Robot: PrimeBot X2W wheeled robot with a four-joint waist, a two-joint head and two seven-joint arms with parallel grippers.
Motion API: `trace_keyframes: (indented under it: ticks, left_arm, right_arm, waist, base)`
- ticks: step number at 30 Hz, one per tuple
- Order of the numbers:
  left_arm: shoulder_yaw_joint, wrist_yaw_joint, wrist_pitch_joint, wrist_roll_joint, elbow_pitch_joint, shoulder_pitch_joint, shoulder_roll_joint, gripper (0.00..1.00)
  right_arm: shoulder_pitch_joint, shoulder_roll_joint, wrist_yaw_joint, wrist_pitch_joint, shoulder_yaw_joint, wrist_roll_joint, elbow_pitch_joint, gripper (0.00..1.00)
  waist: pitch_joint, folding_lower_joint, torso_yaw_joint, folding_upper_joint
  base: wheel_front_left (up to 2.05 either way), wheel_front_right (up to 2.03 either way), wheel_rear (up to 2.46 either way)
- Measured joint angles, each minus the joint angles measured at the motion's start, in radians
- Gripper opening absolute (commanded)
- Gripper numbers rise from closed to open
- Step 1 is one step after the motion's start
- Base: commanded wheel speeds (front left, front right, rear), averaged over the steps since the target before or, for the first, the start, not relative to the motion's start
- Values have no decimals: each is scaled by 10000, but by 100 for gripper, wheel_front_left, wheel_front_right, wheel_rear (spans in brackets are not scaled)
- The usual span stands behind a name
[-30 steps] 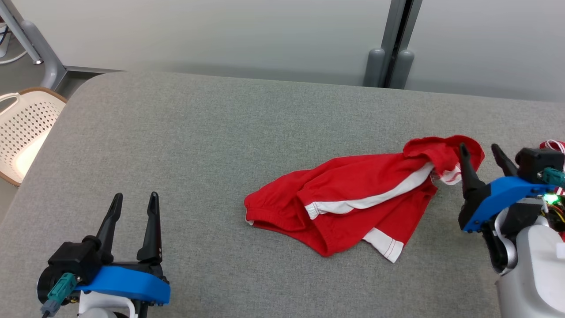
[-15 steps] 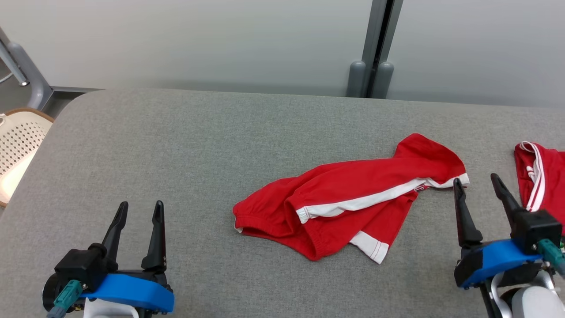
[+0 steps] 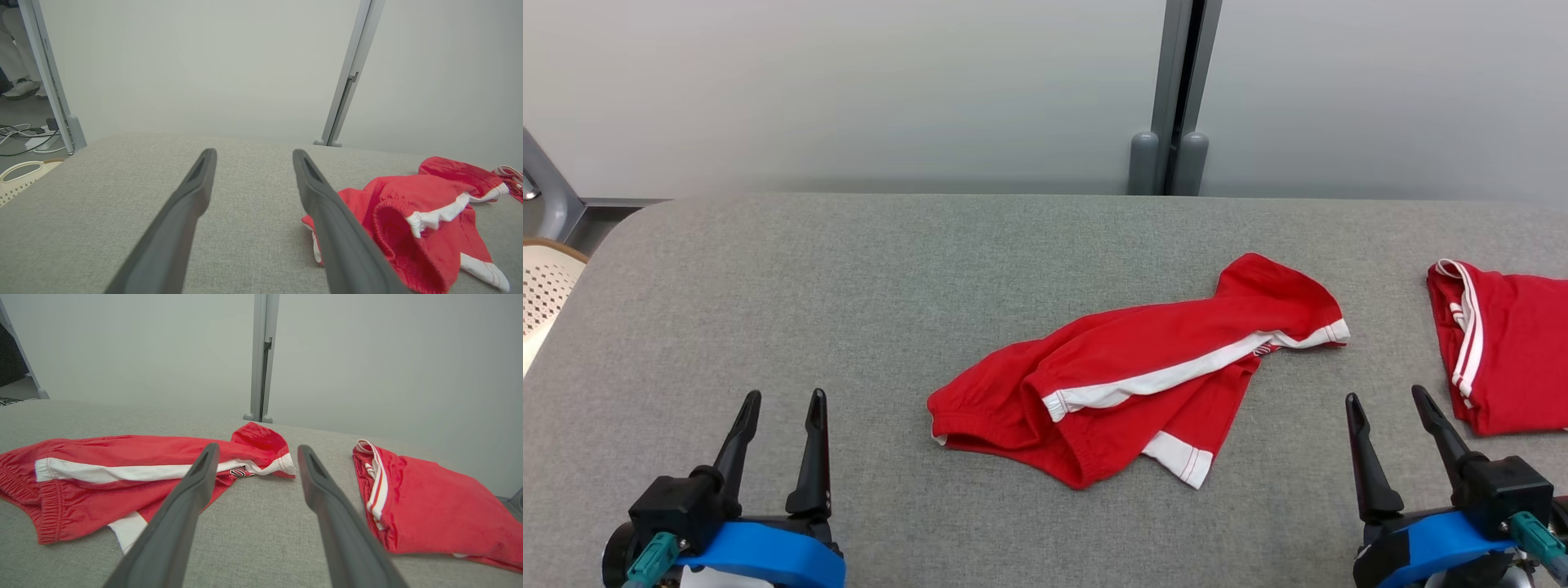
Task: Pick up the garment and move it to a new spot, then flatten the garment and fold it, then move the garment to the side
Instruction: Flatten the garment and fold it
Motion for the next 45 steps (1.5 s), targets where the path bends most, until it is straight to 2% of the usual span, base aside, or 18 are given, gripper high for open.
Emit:
trace_keyframes:
  ticks: [9, 11, 14, 20, 26, 30, 35, 38, 45]
  left_arm:
    - [-130, 27, -38, -2, 10, 105, -75, 100]
    - [-328, -88, 63, 10, 21, 48, -140, 100]
    - [-917, -453, 399, 67, 134, -291, -412, 100]
    - [-1990, -1524, 970, -140, 1164, -1255, -1252, 100]
    - [-2635, -2017, 2163, -938, 2598, -1900, -1927, 100]
    - [-2732, -2109, 2648, -1484, 3043, -2131, -2190, 100]
    - [-2694, -2119, 2612, -1634, 3329, -2251, -2201, 100]
    - [-2554, -1871, 2527, -1630, 3599, -2365, -2173, 100]
    - [-2405, -1649, 2725, -1789, 3981, -2615, -2180, 100]
  right_arm:
    - [-41, 2, 0, 12, 113, 182, -6, 100]
    - [-44, 4, 0, 15, 127, 194, -23, 100]
    - [-48, 4, 0, 79, 209, 257, -23, 100]
    - [-203, 8, 0, 102, 550, 397, 90, 100]
    - [-382, 13, 0, 96, 905, 449, 180, 100]
    - [-415, 13, 0, 13, 953, 499, 257, 100]
    - [-456, 13, 0, -35, 1066, 543, 389, 100]
    - [-500, 13, 0, -84, 1127, 608, 458, 100]
    - [-607, 13, 0, -169, 1220, 639, 550, 100]
  waist:
    - [17, 0, -125, 0]
    - [29, 0, -132, 0]
    - [62, 0, -169, 0]
    - [219, 0, -401, 0]
    - [380, 1, -789, 0]
    - [474, 1, -1042, 0]
    - [586, 0, -1268, 0]
    - [637, 1, -1389, 0]
    - [754, 1, -1590, 0]
  base:
    - [0, 0, 0]
    - [0, 0, 0]
    - [0, 0, 0]
    - [0, 0, 0]
    - [0, 0, 0]
    - [0, 0, 0]
    - [0, 0, 0]
    - [0, 0, 0]
    - [0, 0, 0]
